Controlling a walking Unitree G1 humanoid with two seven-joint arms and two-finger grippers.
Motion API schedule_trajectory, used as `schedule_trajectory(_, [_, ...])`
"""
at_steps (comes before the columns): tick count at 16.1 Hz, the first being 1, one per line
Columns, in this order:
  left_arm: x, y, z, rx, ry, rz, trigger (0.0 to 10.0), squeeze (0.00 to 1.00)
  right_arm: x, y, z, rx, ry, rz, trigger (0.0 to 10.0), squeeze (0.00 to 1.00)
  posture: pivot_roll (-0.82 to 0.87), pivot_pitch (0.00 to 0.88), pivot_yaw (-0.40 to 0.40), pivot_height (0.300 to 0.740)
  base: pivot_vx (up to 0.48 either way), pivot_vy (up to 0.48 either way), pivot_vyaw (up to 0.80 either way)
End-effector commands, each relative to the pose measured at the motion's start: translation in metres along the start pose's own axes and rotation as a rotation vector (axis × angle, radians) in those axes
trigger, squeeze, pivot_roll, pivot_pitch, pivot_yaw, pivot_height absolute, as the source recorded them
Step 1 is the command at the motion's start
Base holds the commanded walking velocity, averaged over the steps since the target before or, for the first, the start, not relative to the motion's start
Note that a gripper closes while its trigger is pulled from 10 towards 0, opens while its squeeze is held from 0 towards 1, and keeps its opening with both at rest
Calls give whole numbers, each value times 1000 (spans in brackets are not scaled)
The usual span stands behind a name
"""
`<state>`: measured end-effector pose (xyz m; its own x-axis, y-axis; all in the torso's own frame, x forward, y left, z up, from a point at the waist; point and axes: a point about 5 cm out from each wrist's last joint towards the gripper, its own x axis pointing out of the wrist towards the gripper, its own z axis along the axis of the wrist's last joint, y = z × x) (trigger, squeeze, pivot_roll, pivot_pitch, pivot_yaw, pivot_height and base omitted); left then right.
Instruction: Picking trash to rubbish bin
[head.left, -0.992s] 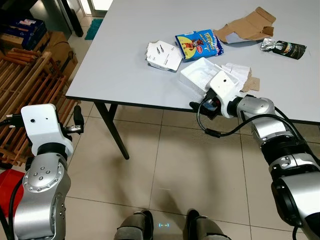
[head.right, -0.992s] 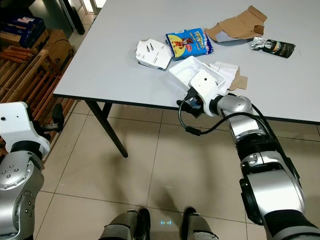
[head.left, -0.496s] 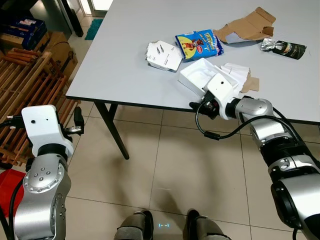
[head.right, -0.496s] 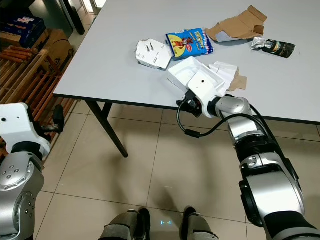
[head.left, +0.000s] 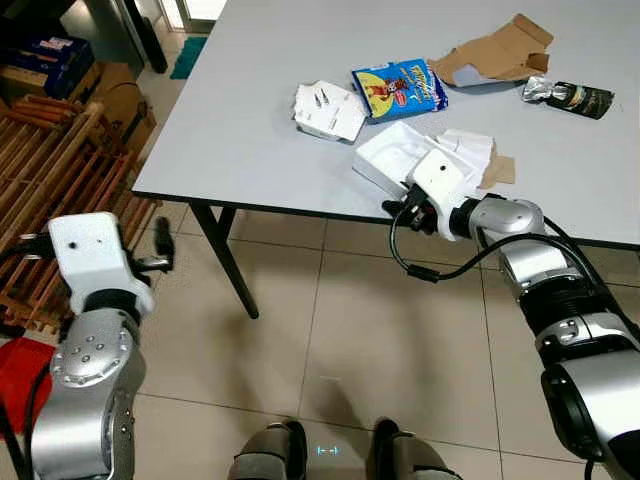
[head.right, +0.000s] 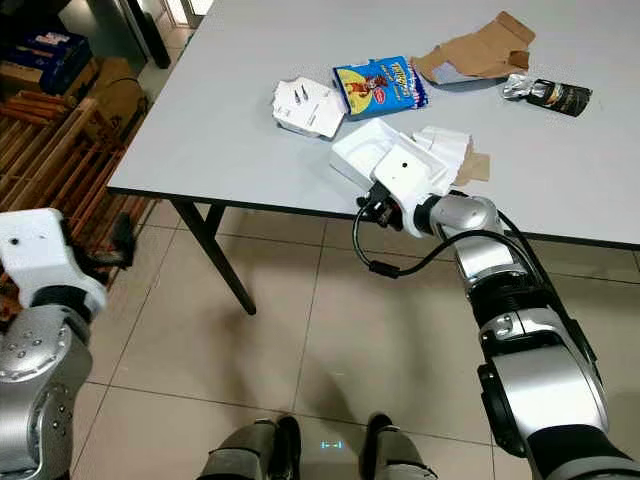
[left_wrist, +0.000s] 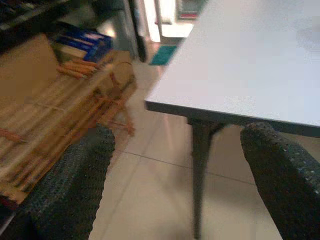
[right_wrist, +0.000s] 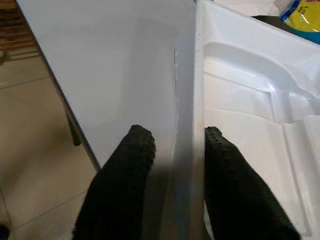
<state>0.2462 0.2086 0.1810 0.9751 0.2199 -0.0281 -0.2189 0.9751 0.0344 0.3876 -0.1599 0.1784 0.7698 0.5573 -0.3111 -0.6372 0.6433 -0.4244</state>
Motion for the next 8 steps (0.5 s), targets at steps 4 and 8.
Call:
schedule_trajectory(4, [-8, -23, -5, -45, 40, -179, 10000, 0, 0, 4, -12, 28, 40, -9, 0, 0, 96, 264, 62, 740, 0, 0, 0])
schedule_trajectory(8, [-13, -39, -9, -106, 93, -354, 10000, 0, 0, 2, -11, 29, 31, -28, 0, 0, 96, 261, 64, 740, 0, 0, 0])
